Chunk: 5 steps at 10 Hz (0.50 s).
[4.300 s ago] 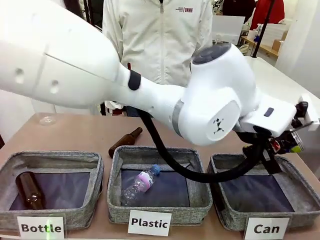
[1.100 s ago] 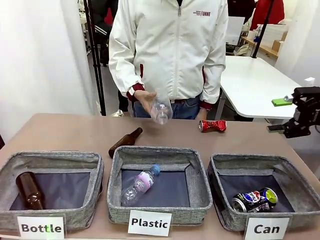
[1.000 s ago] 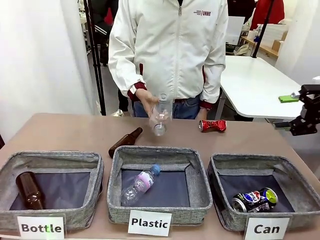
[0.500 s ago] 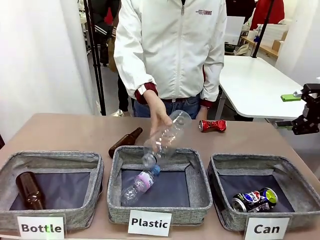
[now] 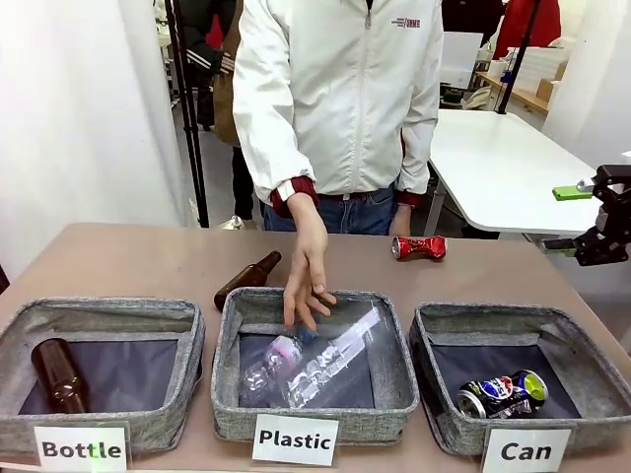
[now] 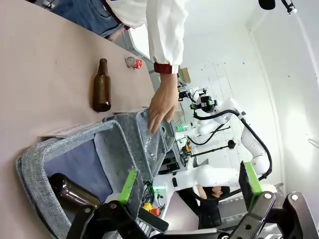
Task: Sort the can waste into the basket.
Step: Pick up the can waste from the table and place it in the right Fabric basket.
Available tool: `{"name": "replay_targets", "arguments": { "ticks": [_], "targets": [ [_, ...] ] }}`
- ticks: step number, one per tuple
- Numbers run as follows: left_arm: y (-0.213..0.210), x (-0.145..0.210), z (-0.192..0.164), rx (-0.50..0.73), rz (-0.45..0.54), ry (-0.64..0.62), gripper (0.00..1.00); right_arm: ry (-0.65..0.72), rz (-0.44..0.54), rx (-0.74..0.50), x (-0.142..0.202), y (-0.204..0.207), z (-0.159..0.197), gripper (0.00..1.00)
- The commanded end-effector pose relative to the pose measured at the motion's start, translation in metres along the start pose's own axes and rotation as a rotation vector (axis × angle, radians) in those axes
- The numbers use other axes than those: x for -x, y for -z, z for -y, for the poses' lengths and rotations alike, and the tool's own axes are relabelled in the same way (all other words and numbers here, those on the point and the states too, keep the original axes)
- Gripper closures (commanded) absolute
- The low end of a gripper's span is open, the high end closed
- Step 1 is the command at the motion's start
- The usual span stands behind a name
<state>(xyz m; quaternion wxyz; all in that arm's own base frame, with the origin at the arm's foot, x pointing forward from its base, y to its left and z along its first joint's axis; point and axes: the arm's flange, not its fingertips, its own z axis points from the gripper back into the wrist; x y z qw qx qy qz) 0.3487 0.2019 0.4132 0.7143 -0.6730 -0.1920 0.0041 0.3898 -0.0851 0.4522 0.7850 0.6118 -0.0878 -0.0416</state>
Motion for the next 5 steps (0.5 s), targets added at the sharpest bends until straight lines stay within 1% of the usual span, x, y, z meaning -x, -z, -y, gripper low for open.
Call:
{"name": "replay_targets", "arguments": {
  "ticks": [1,4,5],
  "targets": [
    [0.0,0.004,0.002,0.001,-0.001,-0.012,0.0,-0.007,-0.004,-0.002,0.002,0.0,-0.001,0.0],
    [0.0,0.004,0.002,0.001,-0.001,-0.012,0.0,0.0,0.0,0.0,0.0,0.0,0.0,0.0],
    [0.0,0.004,0.002,0.001,-0.001,-0.012,0.0,0.006,-0.035,0.203,-0.014,0.016,-0.006,0.0]
  ]
}}
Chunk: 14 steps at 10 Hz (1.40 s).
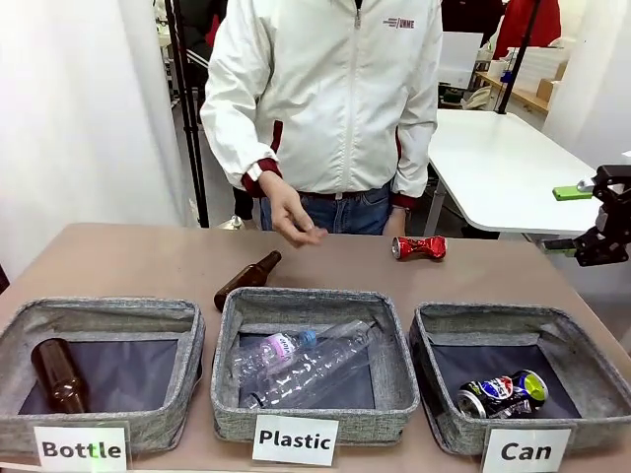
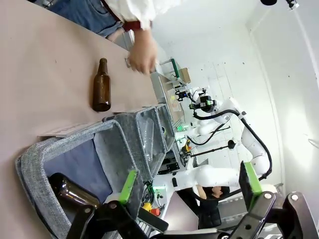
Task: Sort the can waste into the basket.
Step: Pick up the can waste from the table and place it in the right Fabric basket.
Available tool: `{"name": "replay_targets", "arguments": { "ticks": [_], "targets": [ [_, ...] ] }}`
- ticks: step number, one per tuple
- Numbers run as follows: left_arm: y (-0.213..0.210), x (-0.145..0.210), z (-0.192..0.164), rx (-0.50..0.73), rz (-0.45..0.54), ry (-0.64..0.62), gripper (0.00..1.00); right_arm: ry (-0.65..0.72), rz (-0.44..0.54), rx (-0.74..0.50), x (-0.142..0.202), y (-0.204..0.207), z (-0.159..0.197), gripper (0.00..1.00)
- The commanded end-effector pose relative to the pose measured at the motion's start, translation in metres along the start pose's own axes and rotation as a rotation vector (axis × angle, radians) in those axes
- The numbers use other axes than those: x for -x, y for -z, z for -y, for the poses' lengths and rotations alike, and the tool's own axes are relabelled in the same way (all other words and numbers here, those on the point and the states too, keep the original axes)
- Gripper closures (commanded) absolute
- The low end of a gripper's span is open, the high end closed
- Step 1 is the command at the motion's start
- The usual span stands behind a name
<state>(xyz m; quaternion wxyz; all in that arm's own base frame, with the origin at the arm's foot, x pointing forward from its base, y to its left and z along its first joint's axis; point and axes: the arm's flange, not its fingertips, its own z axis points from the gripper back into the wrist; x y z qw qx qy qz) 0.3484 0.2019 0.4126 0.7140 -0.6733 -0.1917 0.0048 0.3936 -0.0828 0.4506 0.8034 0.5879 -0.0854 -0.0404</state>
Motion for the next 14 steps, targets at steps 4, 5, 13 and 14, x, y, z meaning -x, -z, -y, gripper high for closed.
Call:
{"name": "replay_targets", "arguments": {
  "ticks": [4,5,13,14],
  "targets": [
    [0.0,0.004,0.003,0.0,-0.001,-0.01,0.0,-0.025,-0.111,0.701,-0.145,0.078,-0.016,0.0],
    [0.0,0.004,0.003,0.0,-0.001,-0.01,0.0,-0.107,-0.151,0.855,-0.171,0.103,-0.01,0.0],
    [0.0,0.004,0.003,0.0,-0.001,-0.01,0.0,-0.354,-0.098,0.989,-0.198,0.168,-0.001,0.0],
    [0.0,0.004,0.003,0.0,-0.001,-0.01,0.0,-0.497,-0.222,1.021,-0.202,0.182,-0.007,0.0]
  ]
}}
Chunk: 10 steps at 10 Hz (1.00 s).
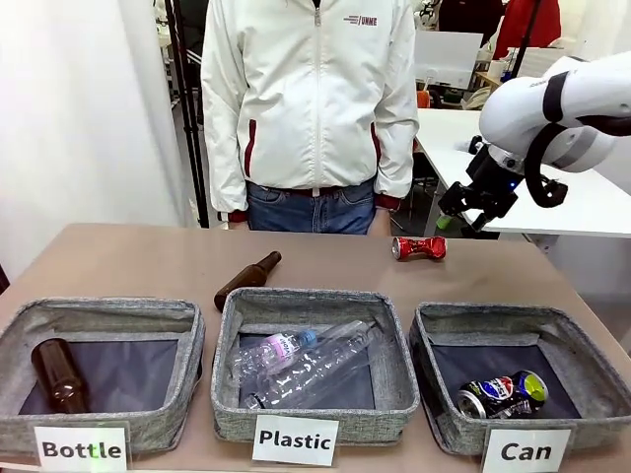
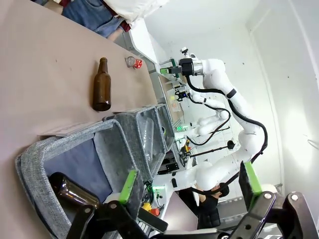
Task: Sort the can waste into the basket.
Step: Pick up the can waste from the table and place it in the right Fabric basket.
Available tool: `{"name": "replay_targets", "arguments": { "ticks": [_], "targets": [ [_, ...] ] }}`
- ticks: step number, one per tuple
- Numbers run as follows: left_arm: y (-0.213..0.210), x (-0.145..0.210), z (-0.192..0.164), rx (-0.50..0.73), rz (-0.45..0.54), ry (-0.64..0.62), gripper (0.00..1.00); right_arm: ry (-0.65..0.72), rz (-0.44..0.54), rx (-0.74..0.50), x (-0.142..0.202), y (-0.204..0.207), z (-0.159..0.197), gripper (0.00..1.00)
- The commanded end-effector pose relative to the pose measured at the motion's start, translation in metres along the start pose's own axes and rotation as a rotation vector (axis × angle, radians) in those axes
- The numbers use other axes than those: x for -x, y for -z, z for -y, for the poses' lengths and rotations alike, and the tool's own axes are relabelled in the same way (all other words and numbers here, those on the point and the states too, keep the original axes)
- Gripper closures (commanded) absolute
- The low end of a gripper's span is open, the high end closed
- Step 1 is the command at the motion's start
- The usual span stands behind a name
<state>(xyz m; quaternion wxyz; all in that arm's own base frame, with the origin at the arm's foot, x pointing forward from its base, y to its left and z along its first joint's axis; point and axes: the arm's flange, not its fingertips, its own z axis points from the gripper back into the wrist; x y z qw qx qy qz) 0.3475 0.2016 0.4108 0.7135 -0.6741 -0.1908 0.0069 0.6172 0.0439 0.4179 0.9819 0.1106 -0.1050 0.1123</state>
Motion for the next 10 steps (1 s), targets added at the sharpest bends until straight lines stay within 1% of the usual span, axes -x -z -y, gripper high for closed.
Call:
{"name": "replay_targets", "arguments": {
  "ticks": [1,2,4,5,6,7,8,9,10],
  "targets": [
    [0.0,0.002,0.004,-0.001,-0.003,-0.006,0.0,-0.301,-0.033,0.01,-0.032,0.005,-0.009,0.0],
    [0.0,0.002,0.004,-0.001,-0.003,-0.006,0.0,-0.38,-0.008,0.028,-0.045,0.006,-0.004,0.0],
    [0.0,0.002,0.004,-0.001,-0.003,-0.006,0.0,-0.732,-0.064,-0.039,-0.067,0.012,-0.009,0.0],
    [0.0,0.002,0.004,-0.001,-0.003,-0.006,0.0,-0.946,-0.158,-0.102,-0.073,0.017,-0.011,0.0],
    [0.0,0.002,0.004,-0.001,-0.003,-0.006,0.0,-1.203,-0.232,-0.172,-0.073,0.02,-0.013,0.0],
    [0.0,0.002,0.004,-0.001,-0.003,-0.006,0.0,-1.378,-0.269,-0.18,-0.073,0.024,-0.015,0.0],
    [0.0,0.002,0.004,-0.001,-0.003,-0.006,0.0,-1.492,-0.259,-0.183,-0.072,0.027,-0.016,0.0],
    [0.0,0.002,0.004,-0.001,-0.003,-0.006,0.0,-1.545,-0.257,-0.144,-0.07,0.031,-0.016,0.0],
    [0.0,0.002,0.004,-0.001,-0.003,-0.006,0.0,-1.54,-0.241,-0.129,-0.067,0.031,-0.016,0.0]
  ]
}}
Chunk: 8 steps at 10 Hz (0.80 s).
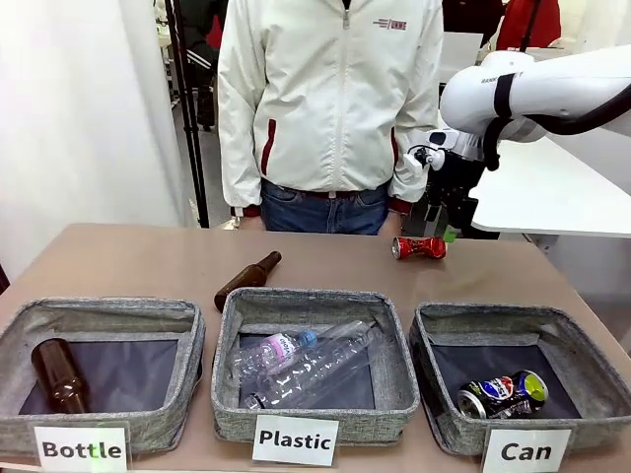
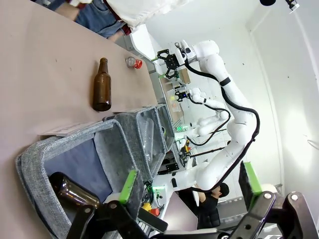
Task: Sort the can waste into the basket.
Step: Pick up the can waste from the table and place it in the right Fabric basket.
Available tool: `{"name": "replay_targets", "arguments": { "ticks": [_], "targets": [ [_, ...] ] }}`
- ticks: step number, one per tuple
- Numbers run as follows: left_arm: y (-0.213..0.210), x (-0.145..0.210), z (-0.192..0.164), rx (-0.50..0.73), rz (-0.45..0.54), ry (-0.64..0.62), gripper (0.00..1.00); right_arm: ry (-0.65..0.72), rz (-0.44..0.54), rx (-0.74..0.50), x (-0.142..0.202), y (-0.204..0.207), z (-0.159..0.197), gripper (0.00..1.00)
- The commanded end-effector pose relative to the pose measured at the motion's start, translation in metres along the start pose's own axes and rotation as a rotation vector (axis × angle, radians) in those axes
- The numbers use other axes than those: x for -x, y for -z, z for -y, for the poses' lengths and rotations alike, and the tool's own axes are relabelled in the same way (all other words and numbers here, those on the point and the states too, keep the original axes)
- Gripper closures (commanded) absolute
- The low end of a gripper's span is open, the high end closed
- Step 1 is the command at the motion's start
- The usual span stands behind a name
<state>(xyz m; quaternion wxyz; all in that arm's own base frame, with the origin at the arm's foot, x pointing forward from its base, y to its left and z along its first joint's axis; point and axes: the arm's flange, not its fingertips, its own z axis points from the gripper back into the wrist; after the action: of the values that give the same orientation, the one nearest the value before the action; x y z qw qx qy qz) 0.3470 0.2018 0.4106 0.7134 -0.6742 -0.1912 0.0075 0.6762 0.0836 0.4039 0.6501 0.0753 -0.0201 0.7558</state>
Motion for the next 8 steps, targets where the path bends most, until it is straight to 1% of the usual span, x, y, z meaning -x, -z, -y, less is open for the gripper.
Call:
{"name": "replay_targets", "arguments": {
  "ticks": [1,2,3,4,6,7,8],
  "targets": [
    [0.001,0.002,0.004,-0.001,-0.004,-0.005,0.0,0.077,0.034,0.057,0.008,-0.006,0.004,0.0],
    [0.001,0.002,0.004,-0.001,-0.004,-0.005,0.0,0.0,0.0,0.0,0.0,0.0,0.0,0.0],
    [0.001,0.002,0.004,-0.001,-0.004,-0.005,0.0,-0.004,-0.003,0.015,0.003,-0.002,0.001,0.0],
    [0.001,0.002,0.004,-0.001,-0.004,-0.005,0.0,0.045,-0.012,0.07,0.003,0.001,0.003,0.0],
    [0.001,0.002,0.004,-0.001,-0.004,-0.005,0.0,0.071,-0.011,0.141,0.006,0.003,0.001,0.0],
    [0.001,0.002,0.004,-0.001,-0.004,-0.005,0.0,0.099,-0.013,0.198,0.007,0.007,0.001,0.0],
    [0.001,0.002,0.004,-0.001,-0.004,-0.005,0.0,0.09,-0.029,0.183,0.006,0.016,0.006,0.0]
  ]
}}
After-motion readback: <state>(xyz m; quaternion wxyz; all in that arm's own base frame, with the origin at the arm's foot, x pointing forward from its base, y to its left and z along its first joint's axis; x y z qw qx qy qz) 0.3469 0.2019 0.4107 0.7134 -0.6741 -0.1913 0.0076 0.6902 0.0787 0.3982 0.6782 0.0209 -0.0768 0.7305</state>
